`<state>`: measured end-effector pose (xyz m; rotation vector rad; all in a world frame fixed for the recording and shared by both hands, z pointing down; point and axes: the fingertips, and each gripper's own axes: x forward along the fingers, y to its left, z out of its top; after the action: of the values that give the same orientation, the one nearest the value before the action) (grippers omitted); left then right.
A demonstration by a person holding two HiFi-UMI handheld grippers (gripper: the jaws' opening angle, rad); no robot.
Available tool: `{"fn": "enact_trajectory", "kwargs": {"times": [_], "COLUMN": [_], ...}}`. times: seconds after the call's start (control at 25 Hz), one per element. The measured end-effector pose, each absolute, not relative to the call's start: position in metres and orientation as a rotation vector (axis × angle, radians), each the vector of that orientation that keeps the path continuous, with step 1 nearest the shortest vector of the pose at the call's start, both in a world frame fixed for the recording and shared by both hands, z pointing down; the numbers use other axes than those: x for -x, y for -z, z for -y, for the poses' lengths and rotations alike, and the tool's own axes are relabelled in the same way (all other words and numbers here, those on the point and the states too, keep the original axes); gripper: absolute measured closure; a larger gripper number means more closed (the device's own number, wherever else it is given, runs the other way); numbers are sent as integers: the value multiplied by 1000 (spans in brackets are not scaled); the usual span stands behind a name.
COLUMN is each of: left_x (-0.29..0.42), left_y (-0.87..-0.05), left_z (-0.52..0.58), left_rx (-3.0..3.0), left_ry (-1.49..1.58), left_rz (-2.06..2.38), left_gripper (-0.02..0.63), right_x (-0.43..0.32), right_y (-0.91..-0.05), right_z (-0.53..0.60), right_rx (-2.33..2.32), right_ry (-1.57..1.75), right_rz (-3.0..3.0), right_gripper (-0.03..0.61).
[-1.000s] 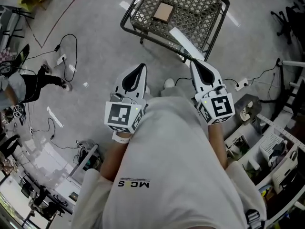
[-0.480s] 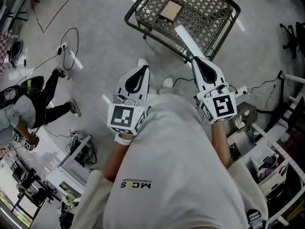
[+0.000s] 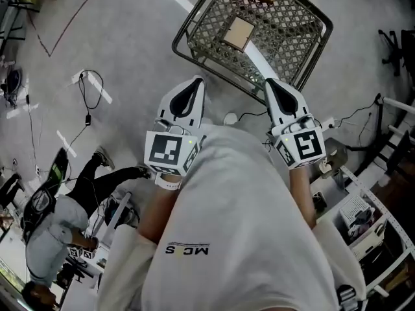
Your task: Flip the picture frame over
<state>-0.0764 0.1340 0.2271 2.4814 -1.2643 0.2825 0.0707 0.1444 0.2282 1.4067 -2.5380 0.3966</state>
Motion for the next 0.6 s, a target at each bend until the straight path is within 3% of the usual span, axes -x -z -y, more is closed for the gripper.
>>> {"fn": "enact_trajectory", "kwargs": {"times": [0.32, 0.6], "left_x": [104, 87], "left_y": [-216, -217], "left_z": [-55, -29], "left_rx": [-2527, -2509], "left_ry": [-283, -296], "left_rz": [1158, 1163], "left_gripper": [589, 589], "right_x": [-44, -48], "right_y": [-212, -214], "right_z": [-80, -55], "right_rx": [-1434, -1354], "right_ry": [-334, -337], "right_rz": [2472, 2504], "right_gripper": [563, 563]}}
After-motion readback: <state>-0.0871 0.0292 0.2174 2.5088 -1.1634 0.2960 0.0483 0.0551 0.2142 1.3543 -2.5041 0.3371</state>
